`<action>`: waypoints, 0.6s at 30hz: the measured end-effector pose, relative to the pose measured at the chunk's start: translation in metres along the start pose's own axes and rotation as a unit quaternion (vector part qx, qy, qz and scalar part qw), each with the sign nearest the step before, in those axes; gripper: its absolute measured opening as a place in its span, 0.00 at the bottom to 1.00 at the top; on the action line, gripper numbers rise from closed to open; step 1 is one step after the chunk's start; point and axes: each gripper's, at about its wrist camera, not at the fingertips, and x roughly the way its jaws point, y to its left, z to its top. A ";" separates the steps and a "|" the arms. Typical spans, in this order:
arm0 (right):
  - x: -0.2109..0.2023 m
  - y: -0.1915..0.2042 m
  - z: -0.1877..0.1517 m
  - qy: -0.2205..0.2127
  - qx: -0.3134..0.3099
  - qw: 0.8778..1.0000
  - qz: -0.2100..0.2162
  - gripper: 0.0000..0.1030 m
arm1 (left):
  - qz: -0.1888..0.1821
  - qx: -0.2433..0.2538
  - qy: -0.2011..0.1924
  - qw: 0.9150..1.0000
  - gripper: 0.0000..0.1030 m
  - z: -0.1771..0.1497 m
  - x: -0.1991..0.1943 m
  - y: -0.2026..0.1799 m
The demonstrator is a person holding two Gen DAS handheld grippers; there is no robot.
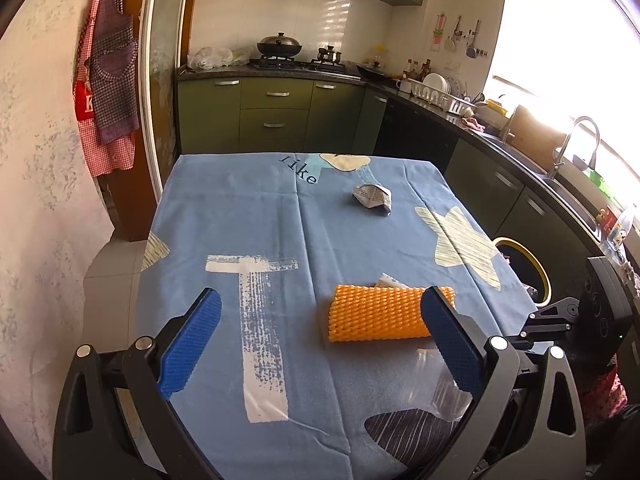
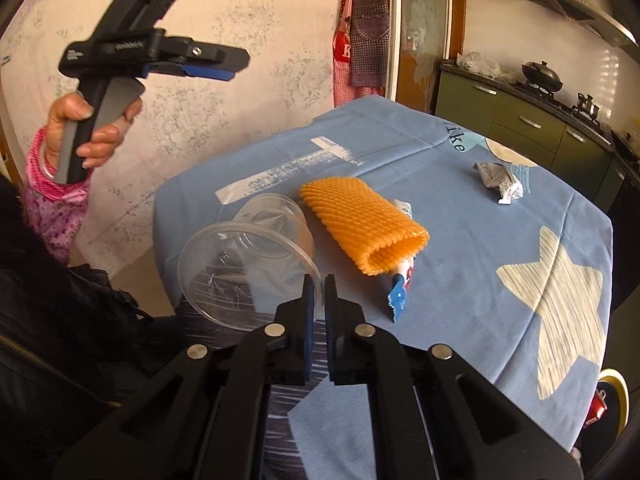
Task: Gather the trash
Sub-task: 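Move the right gripper to the clear plastic cup and grasp its rim, then carry the plastic cup over the bin and release it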
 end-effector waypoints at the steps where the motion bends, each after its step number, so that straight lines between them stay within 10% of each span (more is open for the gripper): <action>1: -0.005 0.001 -0.001 -0.005 0.004 1.000 0.005 0.05 | 0.000 0.000 0.001 1.000 0.95 0.000 0.000 -0.001; 10: -0.071 -0.047 -0.025 -0.070 0.124 0.988 -0.051 0.05 | -0.002 0.008 0.006 1.000 0.95 -0.003 0.003 -0.007; 18: -0.151 -0.136 -0.089 -0.081 0.304 0.910 -0.271 0.05 | -0.011 0.019 0.018 1.000 0.95 -0.005 0.011 -0.018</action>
